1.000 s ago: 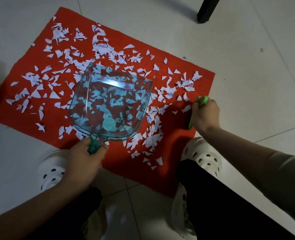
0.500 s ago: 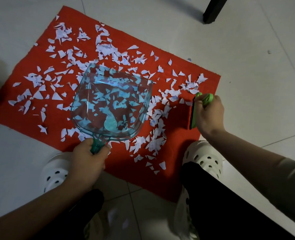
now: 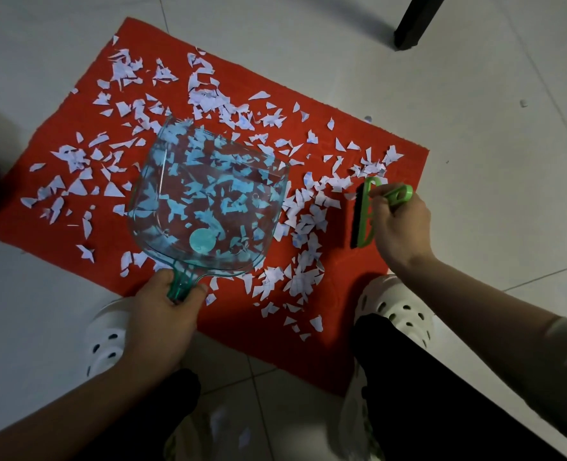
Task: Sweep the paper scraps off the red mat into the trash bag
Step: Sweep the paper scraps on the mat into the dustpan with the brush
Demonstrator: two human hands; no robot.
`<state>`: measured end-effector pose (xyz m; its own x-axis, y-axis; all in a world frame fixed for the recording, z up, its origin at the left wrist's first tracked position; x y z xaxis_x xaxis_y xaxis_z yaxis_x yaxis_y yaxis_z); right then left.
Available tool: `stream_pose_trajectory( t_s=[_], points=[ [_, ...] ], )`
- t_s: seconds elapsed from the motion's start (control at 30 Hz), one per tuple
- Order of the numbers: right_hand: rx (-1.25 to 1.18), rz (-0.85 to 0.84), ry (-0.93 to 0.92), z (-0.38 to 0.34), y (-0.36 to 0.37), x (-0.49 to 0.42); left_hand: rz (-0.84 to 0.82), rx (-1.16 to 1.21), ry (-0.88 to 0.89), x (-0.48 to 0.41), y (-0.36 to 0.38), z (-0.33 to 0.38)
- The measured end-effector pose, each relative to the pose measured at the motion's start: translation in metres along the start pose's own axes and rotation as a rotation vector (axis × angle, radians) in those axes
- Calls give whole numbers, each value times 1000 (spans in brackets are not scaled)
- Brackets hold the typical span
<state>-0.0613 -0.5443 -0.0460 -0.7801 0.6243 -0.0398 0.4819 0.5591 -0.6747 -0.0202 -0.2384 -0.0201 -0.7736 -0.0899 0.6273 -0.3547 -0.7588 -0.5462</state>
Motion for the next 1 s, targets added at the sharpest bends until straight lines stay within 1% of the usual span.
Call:
stream_pose_trajectory(
  t_s=[0.07,0.13,0.2,0.3,0.4,0.5,0.6,0.67,0.73,0.83,0.9,1.0],
  points=[
    [84,25,-30,2,-3,-2,1,17,-23,2,0,0],
    [166,-3,-15,6,-4,-4,-7,57,-40,3,1,-1],
    [183,-44,14,6,1,-5,-12,91,-53,3,1,-2],
    [127,-125,-43,-2,14,-4,-24,105,-66,2,2,-4],
    [-8,-184,-71,-16,18,-1,-28,110,-59,1,2,-5],
    [-64,-106,-49,-14,11,-3,-25,116,-45,2,2,-4],
    [61,-19,-38,-2,0,-8,-31,123,-50,3,2,-4],
    [132,-15,-5,3,-1,-8,-40,122,-57,4,2,-4],
    [146,-48,-8,2,6,-6,-50,122,-70,5,3,-4],
    [71,-174,-63,-12,19,2,-53,122,-79,6,3,-4],
    [-33,-236,-65,-21,23,6,-49,108,-76,5,3,-4],
    [-108,-176,-41,-26,16,6,-43,114,-75,5,3,-2]
  ],
)
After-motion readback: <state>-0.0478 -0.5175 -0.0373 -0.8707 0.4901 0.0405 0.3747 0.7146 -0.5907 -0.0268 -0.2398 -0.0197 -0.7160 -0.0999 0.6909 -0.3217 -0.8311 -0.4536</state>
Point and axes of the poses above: each hand's wrist, its own x-axis away from the middle knuckle, its own y-axis out of the palm, z = x × y, the point moved 1 cm from there along -x, towards the middle knuckle, and after that the axes turned 15 degrees about -y, right-handed, at the moved point
